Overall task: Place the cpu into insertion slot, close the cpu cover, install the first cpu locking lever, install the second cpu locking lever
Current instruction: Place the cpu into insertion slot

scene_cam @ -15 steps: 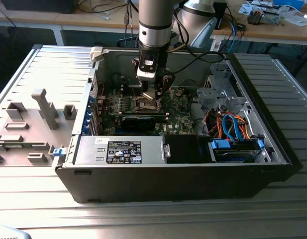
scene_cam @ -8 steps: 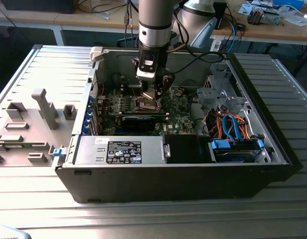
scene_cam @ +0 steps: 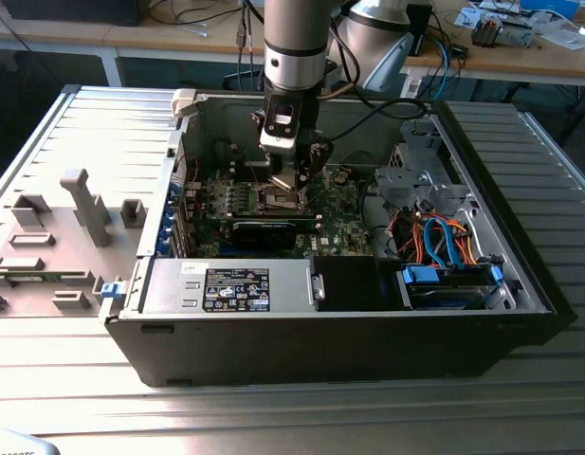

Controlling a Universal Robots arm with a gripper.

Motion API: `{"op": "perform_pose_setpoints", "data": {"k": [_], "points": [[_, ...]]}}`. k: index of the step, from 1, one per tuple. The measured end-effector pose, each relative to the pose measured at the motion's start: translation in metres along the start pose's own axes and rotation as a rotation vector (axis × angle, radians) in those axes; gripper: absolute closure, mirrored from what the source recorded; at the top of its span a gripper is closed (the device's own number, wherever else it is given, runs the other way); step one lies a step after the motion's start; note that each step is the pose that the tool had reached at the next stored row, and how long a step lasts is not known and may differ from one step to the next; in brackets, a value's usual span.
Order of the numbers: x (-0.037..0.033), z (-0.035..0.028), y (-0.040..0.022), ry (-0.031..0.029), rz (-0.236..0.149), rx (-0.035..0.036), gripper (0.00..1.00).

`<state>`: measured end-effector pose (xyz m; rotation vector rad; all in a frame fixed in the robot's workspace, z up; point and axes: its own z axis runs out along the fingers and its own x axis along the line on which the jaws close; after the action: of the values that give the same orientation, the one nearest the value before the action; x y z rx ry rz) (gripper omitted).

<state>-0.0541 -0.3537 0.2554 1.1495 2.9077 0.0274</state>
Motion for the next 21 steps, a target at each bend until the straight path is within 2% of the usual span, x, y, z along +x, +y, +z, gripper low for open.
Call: {"op": "perform_pose_setpoints", "data": {"k": [15, 21], "points": [[0.0002, 0.0006, 0.0001, -0.0006, 0.021, 0.0001, 0.46], [0.0029, 0.0020, 0.0030, -0.0037, 0.037, 0.0033, 0.46]]}}
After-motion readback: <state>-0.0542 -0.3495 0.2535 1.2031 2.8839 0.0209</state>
